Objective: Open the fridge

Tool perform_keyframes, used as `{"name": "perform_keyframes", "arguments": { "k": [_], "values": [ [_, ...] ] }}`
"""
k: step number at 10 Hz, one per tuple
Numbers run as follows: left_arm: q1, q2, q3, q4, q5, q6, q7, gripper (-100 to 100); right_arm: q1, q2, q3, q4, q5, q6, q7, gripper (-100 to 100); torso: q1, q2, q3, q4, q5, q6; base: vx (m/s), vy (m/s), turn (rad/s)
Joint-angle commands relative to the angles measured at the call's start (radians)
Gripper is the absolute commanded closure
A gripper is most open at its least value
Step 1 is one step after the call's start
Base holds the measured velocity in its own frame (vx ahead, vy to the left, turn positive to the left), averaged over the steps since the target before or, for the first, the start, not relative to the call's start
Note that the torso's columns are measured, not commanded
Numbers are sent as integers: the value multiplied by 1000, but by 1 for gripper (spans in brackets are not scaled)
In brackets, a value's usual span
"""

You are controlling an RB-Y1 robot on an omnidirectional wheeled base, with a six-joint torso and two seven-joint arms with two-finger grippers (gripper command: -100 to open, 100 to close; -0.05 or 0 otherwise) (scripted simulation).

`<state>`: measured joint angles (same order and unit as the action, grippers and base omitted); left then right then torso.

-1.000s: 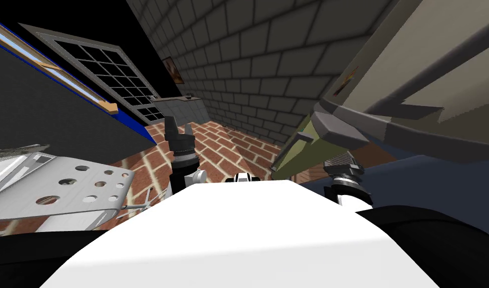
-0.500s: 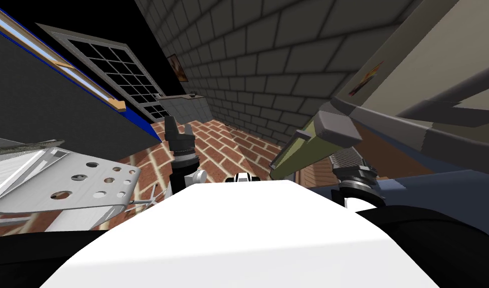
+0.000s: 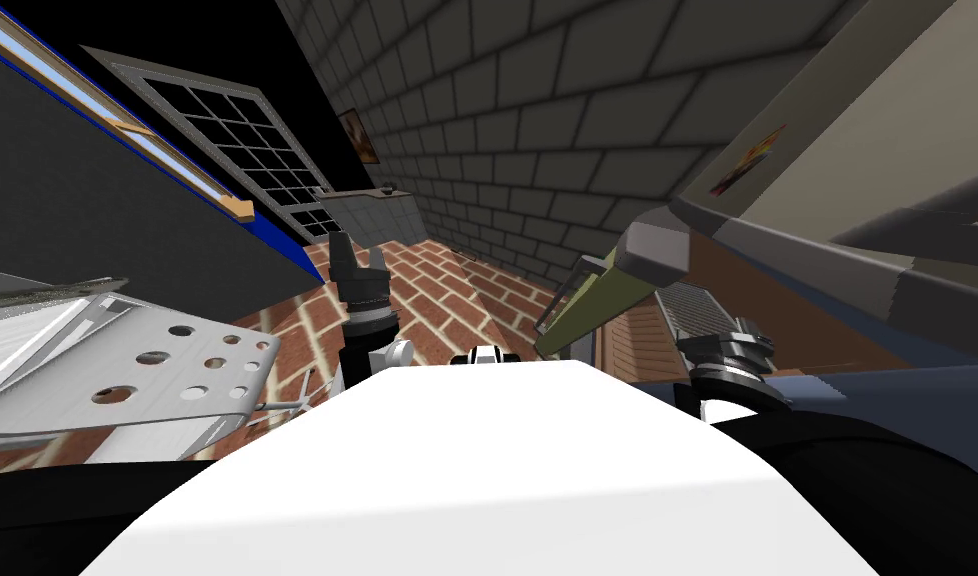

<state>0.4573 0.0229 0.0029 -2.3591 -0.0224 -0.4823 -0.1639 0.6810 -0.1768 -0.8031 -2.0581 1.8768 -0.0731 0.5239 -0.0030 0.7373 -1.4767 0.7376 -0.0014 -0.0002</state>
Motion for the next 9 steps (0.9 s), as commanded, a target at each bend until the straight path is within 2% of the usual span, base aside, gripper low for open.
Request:
{"name": "perform_keyframes", "arguments": {
  "k": [1,2,9],
  "values": [
    [0,0,0,0,0,0,0,0,8,6,-16,5,-4,5,-4,100,4,3,2,1,2,0,157,84,-41],
    [0,0,0,0,0,0,0,0,8,6,-16,5,-4,5,-4,100,10,-3,-1,0,3,0,183,111,-44],
    [0,0,0,0,0,0,0,0,43,32,-83,25,-20,22,-18,100,3,3,2,1,1,0,226,141,-39]
  ]
}}
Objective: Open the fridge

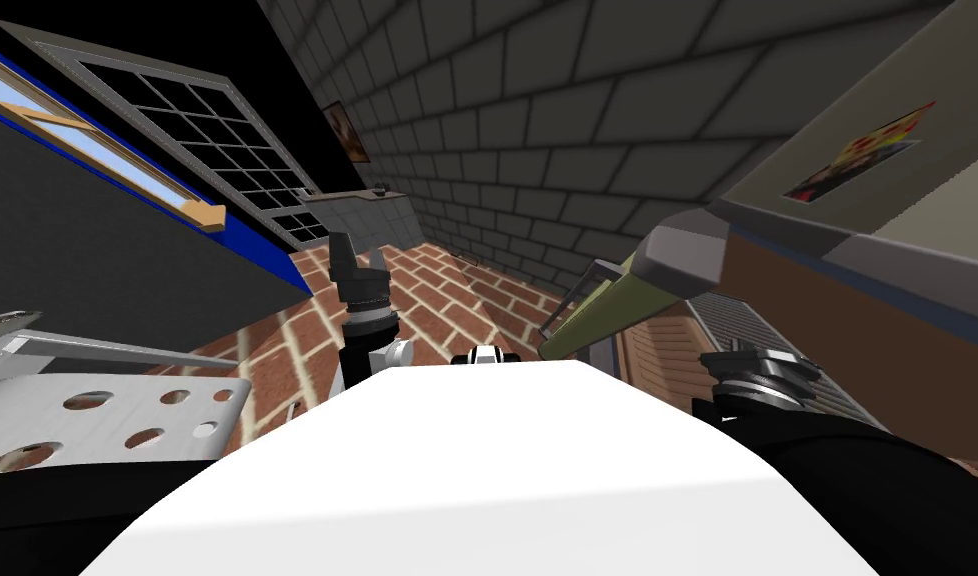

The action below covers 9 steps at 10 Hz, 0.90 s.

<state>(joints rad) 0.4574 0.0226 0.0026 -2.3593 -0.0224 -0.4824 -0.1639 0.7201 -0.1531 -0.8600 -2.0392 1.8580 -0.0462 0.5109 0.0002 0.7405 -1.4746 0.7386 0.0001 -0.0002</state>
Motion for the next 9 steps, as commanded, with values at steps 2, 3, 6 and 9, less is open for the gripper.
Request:
{"name": "perform_keyframes", "arguments": {
  "k": [2,3,6,9],
  "values": [
    [0,0,0,0,0,0,0,0,12,15,-43,11,-5,0,-9,100,-1,-2,-1,0,0,0,228,141,-49],
    [0,0,0,0,0,0,0,0,12,15,-43,11,-5,0,-9,100,-2,-6,-3,-1,-1,0,205,138,-23],
    [0,0,0,0,0,0,0,0,29,28,-76,21,-13,9,-17,100,-1,-2,-1,0,0,0,223,143,-42],
    [0,0,0,0,0,0,0,0,38,35,-93,26,-17,13,-20,100,-1,-4,-2,-1,0,0,221,138,-34]
  ]
}}
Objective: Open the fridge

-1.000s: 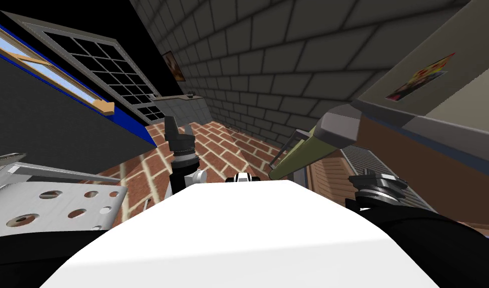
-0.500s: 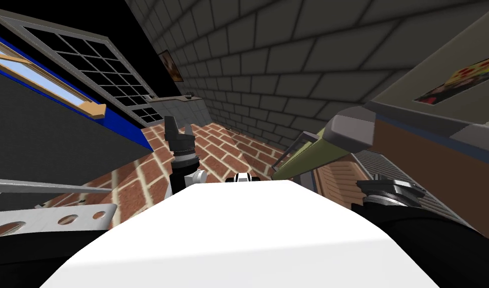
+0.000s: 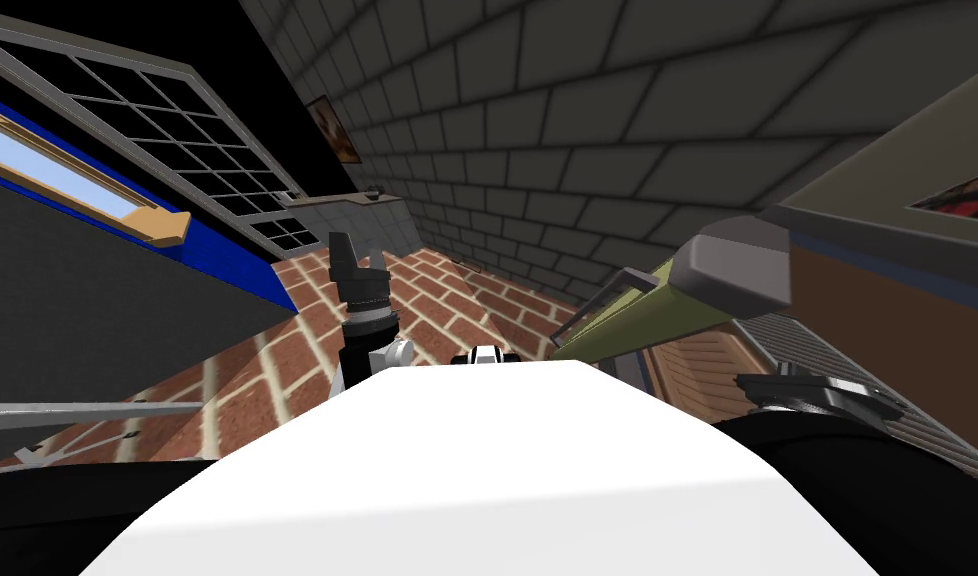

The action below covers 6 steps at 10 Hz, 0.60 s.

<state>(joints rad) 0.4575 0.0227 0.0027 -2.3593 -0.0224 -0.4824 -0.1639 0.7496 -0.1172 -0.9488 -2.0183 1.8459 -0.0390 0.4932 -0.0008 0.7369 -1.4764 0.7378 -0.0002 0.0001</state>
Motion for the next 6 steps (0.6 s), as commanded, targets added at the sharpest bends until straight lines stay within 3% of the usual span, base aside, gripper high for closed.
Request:
{"name": "perform_keyframes", "arguments": {
  "k": [1,2,3,6],
  "values": [
    [0,0,0,0,0,0,0,0,17,5,-21,10,-9,11,-6,100,0,1,0,0,0,0,219,157,-44],
    [0,0,0,0,0,0,0,0,29,-9,0,12,-17,20,-6,100,2,1,1,0,0,0,108,78,-19],
    [0,0,0,0,0,0,0,0,2,-11,17,36,-17,50,-13,-100,-3,7,3,1,0,0,14,7,38],
    [-1,0,0,0,0,0,0,0,-65,-3,52,86,-10,101,-24,-100,-2,5,3,1,-1,0,-30,-32,51]
  ]
}}
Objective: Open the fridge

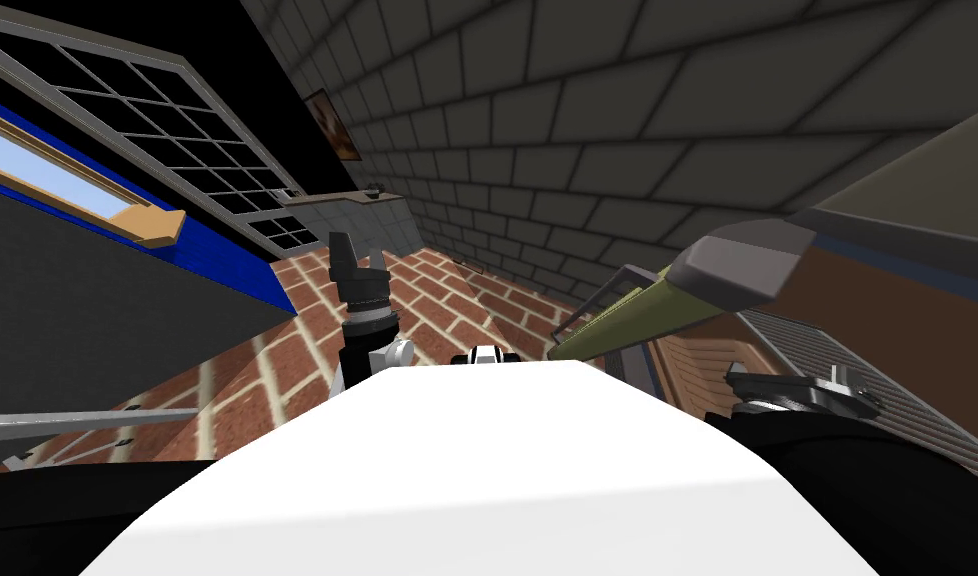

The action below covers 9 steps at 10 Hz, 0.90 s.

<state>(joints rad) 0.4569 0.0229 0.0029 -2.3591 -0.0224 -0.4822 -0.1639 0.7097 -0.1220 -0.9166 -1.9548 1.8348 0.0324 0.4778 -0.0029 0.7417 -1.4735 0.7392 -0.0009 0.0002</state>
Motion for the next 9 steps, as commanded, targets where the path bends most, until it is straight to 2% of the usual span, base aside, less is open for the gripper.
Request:
{"name": "perform_keyframes", "arguments": {
  "k": [1,5,9],
  "values": [
    [0,0,0,0,0,0,0,0,-46,4,31,38,3,46,-12,-100,2,-3,-2,-1,1,0,-31,-26,35],
    [0,0,0,0,0,0,0,0,-135,10,77,104,11,114,-28,-100,3,-4,-3,-1,1,0,-20,-20,46],
    [0,0,0,0,0,0,0,0,-225,-6,124,171,19,182,-43,-100,3,-4,-2,-1,1,0,-24,-22,44]
  ]
}}
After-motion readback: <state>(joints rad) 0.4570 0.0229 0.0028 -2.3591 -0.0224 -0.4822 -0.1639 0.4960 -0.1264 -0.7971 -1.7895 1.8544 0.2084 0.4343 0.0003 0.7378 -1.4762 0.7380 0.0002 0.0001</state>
